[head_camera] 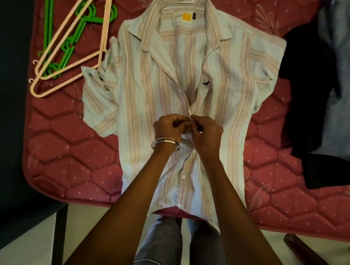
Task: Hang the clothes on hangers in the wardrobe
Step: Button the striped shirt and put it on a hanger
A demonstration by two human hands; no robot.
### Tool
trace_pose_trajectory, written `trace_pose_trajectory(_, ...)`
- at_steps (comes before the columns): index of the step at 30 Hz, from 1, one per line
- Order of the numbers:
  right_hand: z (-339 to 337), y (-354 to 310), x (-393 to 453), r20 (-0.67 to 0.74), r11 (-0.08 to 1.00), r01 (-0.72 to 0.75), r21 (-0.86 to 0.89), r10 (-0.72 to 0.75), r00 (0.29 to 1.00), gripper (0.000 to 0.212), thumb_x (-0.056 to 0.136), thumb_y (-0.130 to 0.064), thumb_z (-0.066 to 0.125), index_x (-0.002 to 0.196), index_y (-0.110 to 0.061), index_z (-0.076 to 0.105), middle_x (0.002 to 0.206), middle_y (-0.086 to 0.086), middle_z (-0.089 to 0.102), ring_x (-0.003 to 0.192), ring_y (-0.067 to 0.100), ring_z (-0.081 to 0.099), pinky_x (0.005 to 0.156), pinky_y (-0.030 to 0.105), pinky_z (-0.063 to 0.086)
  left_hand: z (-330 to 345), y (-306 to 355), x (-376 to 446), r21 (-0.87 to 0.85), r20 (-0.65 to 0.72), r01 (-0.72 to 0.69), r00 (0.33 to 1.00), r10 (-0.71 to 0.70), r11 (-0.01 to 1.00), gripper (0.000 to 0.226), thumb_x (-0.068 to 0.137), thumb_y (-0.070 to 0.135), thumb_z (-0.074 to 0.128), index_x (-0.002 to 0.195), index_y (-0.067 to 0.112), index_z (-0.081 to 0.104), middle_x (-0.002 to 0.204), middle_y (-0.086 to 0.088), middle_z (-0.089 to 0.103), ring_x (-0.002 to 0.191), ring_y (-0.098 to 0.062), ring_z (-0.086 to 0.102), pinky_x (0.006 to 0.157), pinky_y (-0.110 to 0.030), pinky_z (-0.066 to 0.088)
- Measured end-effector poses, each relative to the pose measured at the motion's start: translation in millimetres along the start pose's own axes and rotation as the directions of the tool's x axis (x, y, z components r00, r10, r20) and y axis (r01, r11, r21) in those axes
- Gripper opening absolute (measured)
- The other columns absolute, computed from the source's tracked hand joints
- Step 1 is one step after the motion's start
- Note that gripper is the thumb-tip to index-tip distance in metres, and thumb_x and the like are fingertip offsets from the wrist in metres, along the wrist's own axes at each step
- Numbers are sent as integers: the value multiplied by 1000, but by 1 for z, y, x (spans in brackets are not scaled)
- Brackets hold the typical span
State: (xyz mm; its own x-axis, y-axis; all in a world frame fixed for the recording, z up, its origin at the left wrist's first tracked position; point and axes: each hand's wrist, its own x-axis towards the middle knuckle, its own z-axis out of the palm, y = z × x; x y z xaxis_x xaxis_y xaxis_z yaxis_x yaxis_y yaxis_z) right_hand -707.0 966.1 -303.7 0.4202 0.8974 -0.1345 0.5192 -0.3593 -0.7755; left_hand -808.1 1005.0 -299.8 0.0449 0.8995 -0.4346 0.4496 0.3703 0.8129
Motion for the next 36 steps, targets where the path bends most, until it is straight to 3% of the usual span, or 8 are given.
trace_pose_trajectory(6,-2,4,4,59,1000,-22,-8,22,998,26,81,7,65,105,1,72,97,16,73,87,18,68,77,-6,35,4,0,-1,-47,-79,68,994,-72,997,10,79,2,73,89,2,72,78,-10,71,65,-17,70,62,-22,58)
trace_pose_trajectory(10,-3,9,5,123,997,-61,46,55,991,26,84,6,64,107,-3,72,100,11,73,92,12,68,82,5,46,5,-1,-1,-86,-106,95,989,-104,992,10,79,0,72,89,0,71,78,-14,71,66,-21,70,63,-29,60)
trace_pose_trajectory(15,-7,8,4,165,990,-73,119,53,985,28,87,8,56,109,-1,70,104,11,72,95,8,63,85,15,50,7,-1,6,105,-83,36,996,-27,994,11,77,0,73,87,0,73,77,-15,72,65,-26,70,66,-35,59)
trace_pose_trajectory(18,-12,7,5,187,983,-101,150,72,980,30,84,10,57,106,-3,72,95,3,73,86,6,66,80,12,51,6,1,7,167,-83,36,996,-23,985,10,77,2,72,87,2,74,78,-13,73,65,-24,69,67,-35,59)
trace_pose_trajectory(24,-13,6,11,237,907,-314,280,252,938,18,79,-3,74,97,-1,74,91,10,74,85,15,70,83,32,57,-2,10,4,-106,29,263,965,-262,959,10,83,-6,66,90,-3,72,78,-17,70,52,-11,66,55,-23,57)
trace_pose_trajectory(29,-9,3,9,238,876,-359,323,292,926,17,76,-1,76,93,-2,74,84,8,73,80,19,71,78,36,59,-6,12,7,-125,66,318,948,-312,940,6,83,6,70,86,2,73,77,-16,71,66,-26,71,65,-39,60)
trace_pose_trajectory(33,-3,3,3,308,739,-486,468,379,873,17,76,6,75,91,2,70,82,19,71,80,31,72,77,46,59,-5,13,10,-68,-23,299,953,-301,952,12,79,-2,70,90,-1,72,79,-17,71,65,-28,70,62,-40,60)
trace_pose_trajectory(36,1,4,-1,286,722,-481,498,387,877,17,76,7,74,93,3,70,83,21,71,80,32,72,77,44,59,-2,12,11,2,-45,265,963,-265,964,13,80,-3,67,92,-2,72,75,-11,70,62,-24,69,59,-33,60)
